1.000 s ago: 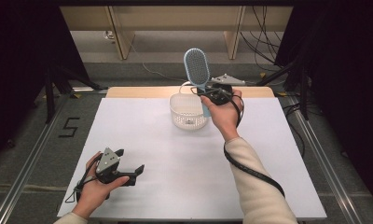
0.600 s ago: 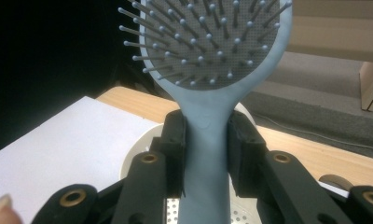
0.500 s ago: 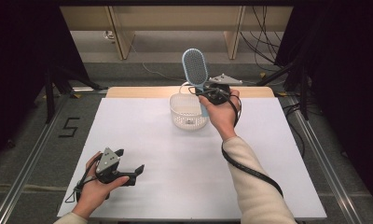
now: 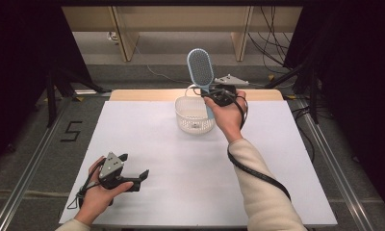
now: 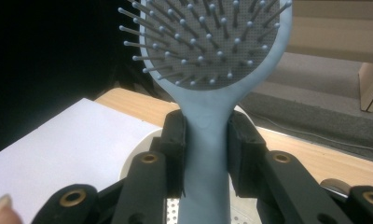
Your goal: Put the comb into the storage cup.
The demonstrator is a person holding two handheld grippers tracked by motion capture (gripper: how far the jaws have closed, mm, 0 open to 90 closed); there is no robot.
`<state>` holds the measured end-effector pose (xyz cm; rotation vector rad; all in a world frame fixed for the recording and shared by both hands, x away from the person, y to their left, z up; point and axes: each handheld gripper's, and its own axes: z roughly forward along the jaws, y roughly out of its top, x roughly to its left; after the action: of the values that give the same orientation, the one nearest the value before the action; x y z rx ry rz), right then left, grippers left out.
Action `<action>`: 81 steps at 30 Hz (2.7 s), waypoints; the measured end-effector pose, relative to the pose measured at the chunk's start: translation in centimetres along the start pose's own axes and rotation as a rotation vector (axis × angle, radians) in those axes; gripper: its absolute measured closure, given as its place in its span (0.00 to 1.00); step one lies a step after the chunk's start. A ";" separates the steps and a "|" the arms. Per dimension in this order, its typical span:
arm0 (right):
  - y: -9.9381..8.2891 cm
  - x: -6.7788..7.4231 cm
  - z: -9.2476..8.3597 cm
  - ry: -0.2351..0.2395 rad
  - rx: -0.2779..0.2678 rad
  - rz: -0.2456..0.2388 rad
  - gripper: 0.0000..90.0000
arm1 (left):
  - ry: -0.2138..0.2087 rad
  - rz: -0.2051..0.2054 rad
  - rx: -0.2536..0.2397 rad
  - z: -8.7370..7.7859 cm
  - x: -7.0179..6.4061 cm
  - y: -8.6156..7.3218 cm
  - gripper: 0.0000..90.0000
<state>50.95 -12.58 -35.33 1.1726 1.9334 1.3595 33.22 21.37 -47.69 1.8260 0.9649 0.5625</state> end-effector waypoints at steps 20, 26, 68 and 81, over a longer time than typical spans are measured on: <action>-0.3 0.2 1.1 0.006 0.011 -0.001 0.79 | -0.001 0.001 -0.001 0.0 0.0 0.0 0.02; -0.2 0.3 1.4 0.007 0.011 -0.005 0.79 | -0.001 0.002 0.000 0.0 0.0 0.0 0.02; -0.3 -0.2 2.9 -0.003 -0.011 -0.052 0.79 | -0.002 0.004 0.005 0.0 -0.1 0.0 0.03; -0.1 -0.2 3.4 -0.011 -0.014 -0.053 0.79 | -0.002 0.003 0.004 0.0 -0.1 0.0 0.03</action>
<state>53.66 -11.11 -36.72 1.1117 1.9302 1.3345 33.21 21.28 -47.68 1.8313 0.9623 0.5610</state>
